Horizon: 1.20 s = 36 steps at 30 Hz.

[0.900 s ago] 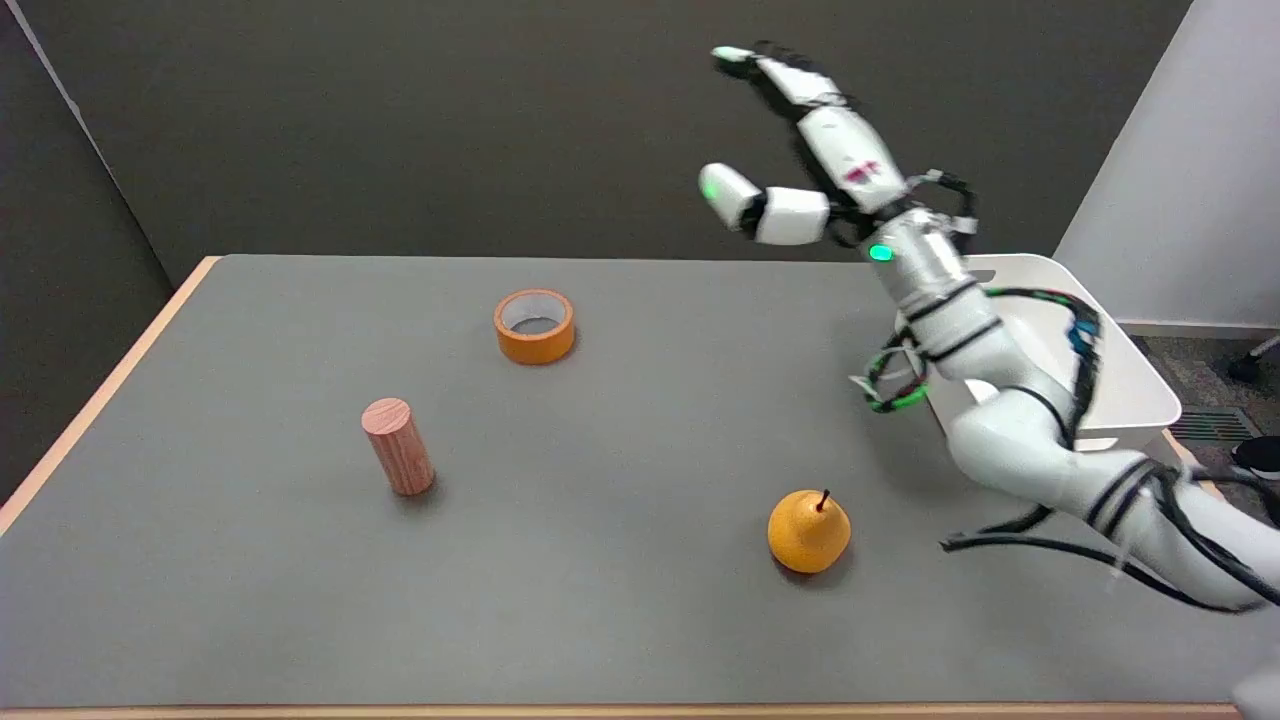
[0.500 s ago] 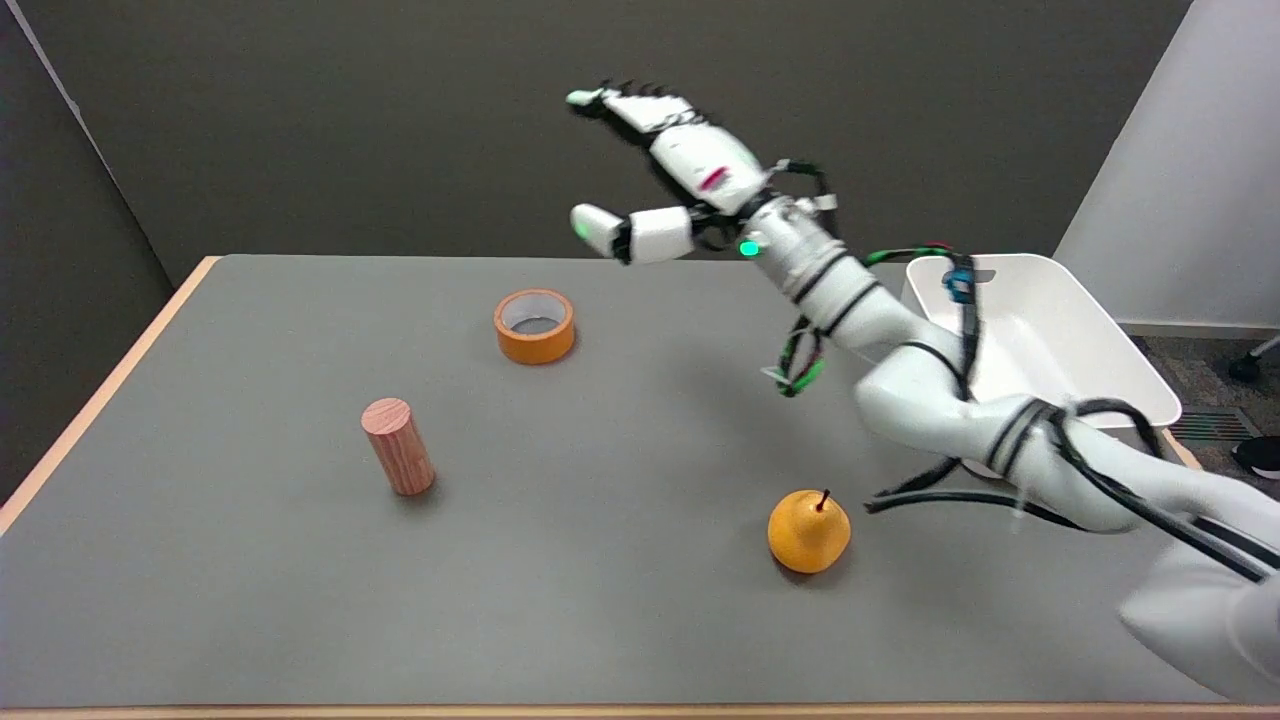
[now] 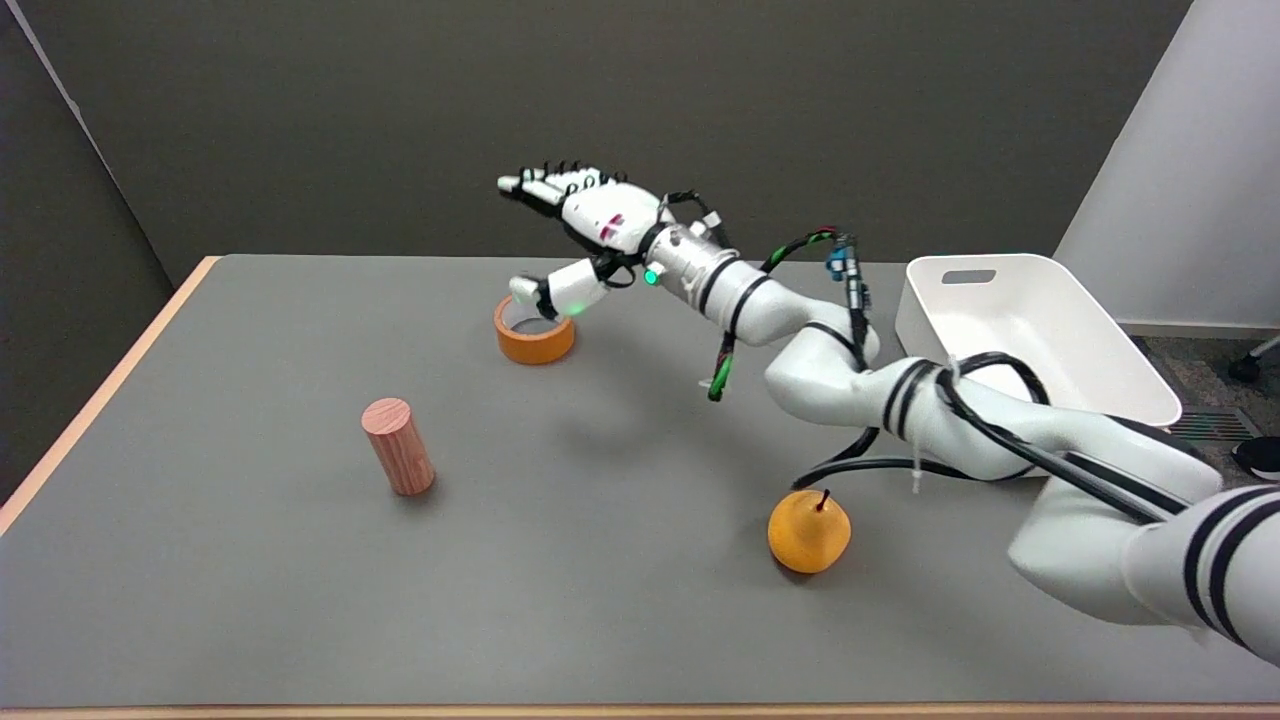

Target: Pick up yellow tape.

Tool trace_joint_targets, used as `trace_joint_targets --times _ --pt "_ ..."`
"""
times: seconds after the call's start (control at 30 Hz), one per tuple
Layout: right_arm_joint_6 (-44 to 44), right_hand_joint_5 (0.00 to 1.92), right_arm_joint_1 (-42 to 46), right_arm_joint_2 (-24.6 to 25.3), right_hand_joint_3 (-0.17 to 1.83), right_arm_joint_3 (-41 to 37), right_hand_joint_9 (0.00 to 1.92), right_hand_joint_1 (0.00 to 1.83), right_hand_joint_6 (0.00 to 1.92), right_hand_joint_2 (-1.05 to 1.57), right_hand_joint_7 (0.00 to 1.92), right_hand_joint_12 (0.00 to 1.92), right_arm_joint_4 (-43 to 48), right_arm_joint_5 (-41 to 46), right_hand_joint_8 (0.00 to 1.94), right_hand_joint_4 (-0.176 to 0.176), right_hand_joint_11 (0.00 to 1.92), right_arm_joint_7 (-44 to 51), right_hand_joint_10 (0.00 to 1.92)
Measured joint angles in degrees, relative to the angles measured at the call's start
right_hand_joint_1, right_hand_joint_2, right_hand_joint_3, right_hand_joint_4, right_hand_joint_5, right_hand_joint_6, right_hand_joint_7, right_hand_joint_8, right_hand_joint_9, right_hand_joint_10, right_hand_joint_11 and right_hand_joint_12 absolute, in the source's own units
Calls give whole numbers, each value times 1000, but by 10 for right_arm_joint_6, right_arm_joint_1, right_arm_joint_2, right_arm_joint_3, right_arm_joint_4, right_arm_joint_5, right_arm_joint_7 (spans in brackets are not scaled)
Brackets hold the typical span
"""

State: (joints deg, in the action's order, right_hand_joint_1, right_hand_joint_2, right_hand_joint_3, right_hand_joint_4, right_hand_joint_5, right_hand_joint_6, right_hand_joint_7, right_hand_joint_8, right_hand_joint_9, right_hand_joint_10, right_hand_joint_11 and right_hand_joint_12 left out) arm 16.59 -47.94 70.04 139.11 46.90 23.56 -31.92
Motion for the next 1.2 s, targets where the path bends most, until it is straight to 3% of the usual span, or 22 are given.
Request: trace_joint_targets --times 0.07,0.6,0.8,0.9,1.2 --pt "-6 25 -9 14 964 8 14 250 211 508 29 777 -27 -6 174 97 -1 0 386" --pt "-15 8 -45 93 990 40 -1 328 139 555 -1 699 -176 -31 114 80 -1 1 292" --pt "-16 13 -48 112 916 45 -1 404 264 619 -1 622 -204 -35 90 76 -1 3 225" --pt "-19 24 -48 117 987 47 10 628 360 620 10 569 -213 -36 35 76 -1 4 150" --pt "-28 163 -45 127 996 48 -1 644 525 653 -1 398 -237 -39 94 98 -1 5 97"
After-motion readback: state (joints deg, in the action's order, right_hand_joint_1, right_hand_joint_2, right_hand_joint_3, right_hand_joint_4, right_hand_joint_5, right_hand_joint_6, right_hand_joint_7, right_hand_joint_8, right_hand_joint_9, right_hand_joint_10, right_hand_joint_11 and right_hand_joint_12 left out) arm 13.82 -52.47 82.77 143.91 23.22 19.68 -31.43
